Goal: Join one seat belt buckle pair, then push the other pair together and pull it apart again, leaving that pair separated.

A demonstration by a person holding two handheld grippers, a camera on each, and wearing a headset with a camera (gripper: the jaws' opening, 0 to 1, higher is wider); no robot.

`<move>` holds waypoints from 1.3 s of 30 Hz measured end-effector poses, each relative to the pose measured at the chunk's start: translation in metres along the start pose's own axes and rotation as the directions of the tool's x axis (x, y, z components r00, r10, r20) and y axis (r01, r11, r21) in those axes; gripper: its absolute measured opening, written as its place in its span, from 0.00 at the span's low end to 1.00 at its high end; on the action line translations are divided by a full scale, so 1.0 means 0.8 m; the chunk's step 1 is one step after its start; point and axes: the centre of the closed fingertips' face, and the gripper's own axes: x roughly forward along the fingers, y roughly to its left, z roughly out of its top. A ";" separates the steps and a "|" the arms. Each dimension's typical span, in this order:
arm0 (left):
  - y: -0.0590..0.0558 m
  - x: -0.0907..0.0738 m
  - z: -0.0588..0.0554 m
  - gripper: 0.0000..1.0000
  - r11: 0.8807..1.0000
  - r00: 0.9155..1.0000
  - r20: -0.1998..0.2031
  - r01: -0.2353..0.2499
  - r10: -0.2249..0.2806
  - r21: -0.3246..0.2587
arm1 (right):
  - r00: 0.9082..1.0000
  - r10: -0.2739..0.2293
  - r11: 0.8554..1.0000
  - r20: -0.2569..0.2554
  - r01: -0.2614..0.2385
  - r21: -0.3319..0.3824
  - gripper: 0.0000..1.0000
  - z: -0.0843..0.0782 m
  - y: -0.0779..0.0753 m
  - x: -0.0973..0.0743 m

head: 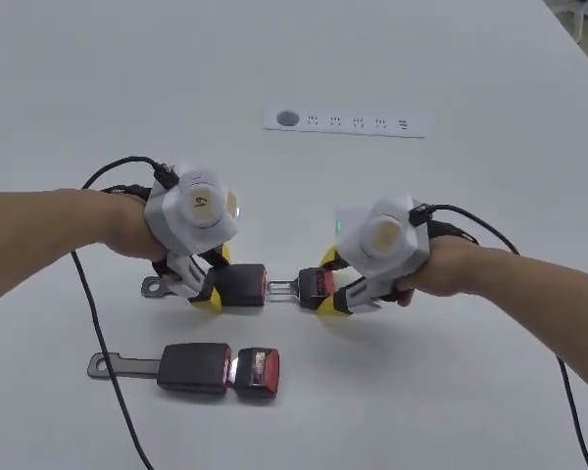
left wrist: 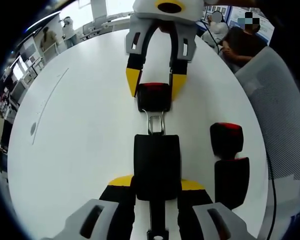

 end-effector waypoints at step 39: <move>-0.001 -0.001 0.001 0.33 1.000 1.000 0.000 0.000 0.000 0.015 | 0.999 -0.005 1.000 -0.035 0.006 0.019 0.32 -0.061 -0.004 -0.035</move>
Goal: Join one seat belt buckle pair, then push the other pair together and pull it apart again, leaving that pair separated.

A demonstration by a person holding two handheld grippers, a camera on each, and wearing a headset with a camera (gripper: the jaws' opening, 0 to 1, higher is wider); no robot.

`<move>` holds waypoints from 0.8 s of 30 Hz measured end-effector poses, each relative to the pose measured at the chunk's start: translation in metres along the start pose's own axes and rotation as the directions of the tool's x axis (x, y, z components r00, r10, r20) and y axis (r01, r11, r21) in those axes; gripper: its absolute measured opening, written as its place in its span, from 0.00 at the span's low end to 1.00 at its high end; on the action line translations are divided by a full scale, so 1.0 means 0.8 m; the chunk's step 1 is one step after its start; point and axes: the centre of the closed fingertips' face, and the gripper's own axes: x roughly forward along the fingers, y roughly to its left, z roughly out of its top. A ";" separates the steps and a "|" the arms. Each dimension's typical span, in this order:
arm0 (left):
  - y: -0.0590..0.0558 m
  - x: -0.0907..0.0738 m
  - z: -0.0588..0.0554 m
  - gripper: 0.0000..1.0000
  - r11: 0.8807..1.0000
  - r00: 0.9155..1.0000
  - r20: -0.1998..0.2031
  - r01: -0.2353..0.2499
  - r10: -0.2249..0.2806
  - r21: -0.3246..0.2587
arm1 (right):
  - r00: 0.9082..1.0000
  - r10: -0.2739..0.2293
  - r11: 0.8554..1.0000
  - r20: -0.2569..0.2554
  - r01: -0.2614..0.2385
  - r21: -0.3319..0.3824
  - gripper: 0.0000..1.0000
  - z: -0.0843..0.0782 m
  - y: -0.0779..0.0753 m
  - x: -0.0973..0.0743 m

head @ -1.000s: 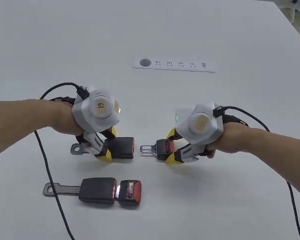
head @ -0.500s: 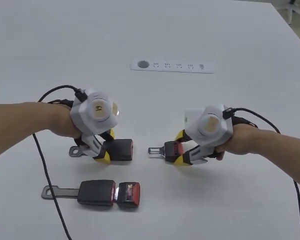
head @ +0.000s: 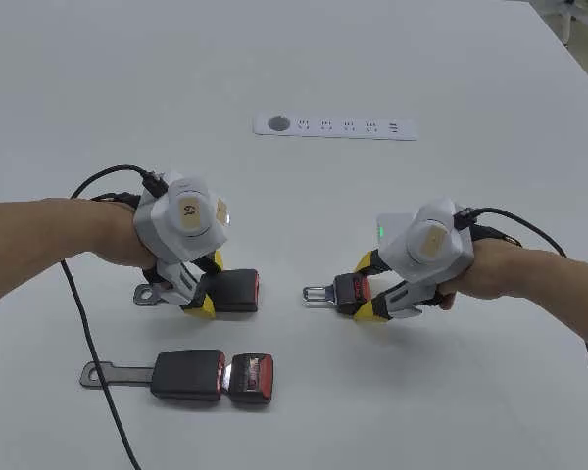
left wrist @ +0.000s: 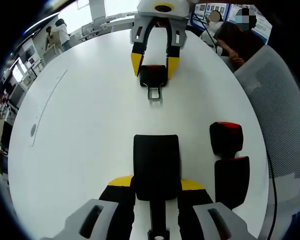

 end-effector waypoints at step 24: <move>0.002 0.002 -0.001 0.34 1.000 1.000 0.008 -0.006 0.006 -0.013 | 1.000 -0.014 1.000 0.012 0.014 0.001 0.33 -0.008 -0.005 0.000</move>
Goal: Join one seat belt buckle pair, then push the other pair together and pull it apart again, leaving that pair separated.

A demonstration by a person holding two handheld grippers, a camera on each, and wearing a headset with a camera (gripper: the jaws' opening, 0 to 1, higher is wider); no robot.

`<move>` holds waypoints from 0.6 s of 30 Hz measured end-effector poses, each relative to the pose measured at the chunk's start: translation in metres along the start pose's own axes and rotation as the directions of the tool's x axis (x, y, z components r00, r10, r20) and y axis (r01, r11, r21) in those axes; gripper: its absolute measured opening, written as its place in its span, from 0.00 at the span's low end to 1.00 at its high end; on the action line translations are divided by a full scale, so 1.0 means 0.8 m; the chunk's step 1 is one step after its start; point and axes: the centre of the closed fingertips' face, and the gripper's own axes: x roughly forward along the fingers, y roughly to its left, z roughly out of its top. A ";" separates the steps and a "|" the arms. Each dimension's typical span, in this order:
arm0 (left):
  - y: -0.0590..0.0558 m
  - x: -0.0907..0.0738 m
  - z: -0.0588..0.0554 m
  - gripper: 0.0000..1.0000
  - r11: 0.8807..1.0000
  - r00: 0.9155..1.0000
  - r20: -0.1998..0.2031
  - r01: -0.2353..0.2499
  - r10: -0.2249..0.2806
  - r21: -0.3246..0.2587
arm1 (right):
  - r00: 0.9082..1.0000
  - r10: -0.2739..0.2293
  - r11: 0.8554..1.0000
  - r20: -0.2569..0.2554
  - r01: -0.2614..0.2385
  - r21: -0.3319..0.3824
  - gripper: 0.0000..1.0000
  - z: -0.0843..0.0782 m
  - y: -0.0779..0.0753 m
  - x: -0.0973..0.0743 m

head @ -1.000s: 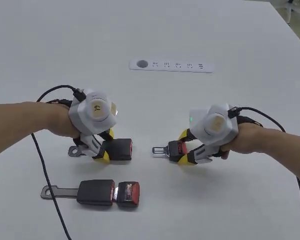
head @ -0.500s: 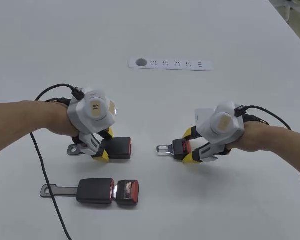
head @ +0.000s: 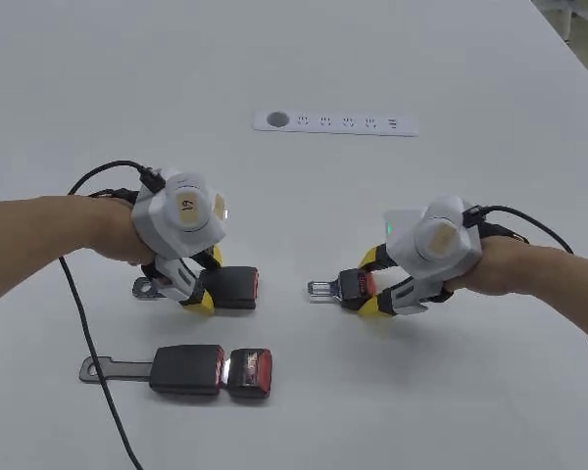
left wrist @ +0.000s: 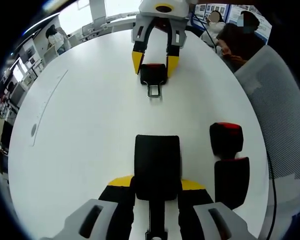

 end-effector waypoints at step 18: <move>-0.006 -0.003 0.006 0.35 0.999 1.000 0.013 0.000 0.000 -0.036 | 1.000 -0.014 1.000 -0.003 0.014 -0.008 0.39 0.003 -0.001 -0.003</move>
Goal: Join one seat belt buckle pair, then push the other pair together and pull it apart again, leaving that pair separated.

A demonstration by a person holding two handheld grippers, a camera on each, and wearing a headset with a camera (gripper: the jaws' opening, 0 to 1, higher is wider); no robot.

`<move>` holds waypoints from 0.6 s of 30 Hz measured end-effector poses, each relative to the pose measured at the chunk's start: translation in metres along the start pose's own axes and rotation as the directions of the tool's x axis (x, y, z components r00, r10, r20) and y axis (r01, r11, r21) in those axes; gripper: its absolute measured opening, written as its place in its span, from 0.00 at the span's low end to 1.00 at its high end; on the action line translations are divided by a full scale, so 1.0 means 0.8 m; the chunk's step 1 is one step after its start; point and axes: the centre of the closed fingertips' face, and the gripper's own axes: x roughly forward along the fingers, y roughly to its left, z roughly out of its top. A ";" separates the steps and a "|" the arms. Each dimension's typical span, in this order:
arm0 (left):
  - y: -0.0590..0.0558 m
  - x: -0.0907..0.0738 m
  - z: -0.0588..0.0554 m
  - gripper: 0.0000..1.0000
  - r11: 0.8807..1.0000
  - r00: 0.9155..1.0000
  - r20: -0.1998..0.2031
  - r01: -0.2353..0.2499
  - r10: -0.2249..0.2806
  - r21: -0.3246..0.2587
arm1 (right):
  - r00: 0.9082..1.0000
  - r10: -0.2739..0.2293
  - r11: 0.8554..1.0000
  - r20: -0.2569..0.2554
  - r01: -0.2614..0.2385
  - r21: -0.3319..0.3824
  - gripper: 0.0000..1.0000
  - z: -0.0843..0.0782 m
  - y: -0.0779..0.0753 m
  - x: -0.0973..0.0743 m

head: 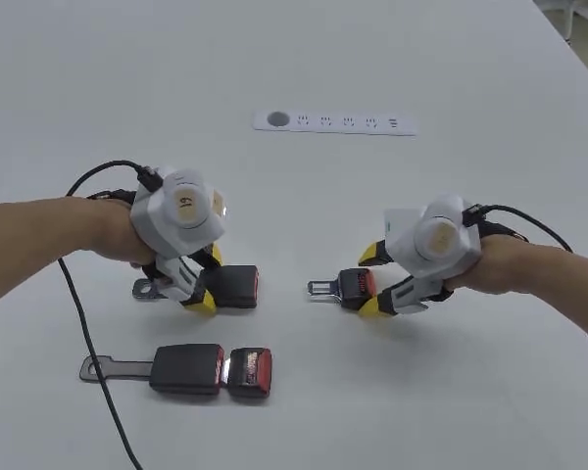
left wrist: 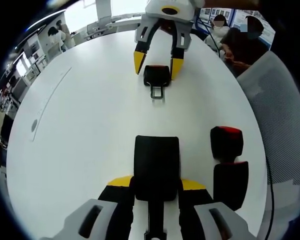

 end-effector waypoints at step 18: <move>0.008 -0.030 -0.001 0.43 0.994 0.997 0.042 -0.054 0.058 -0.099 | 0.999 -0.040 0.999 -0.001 0.040 0.003 0.49 -0.010 0.003 -0.026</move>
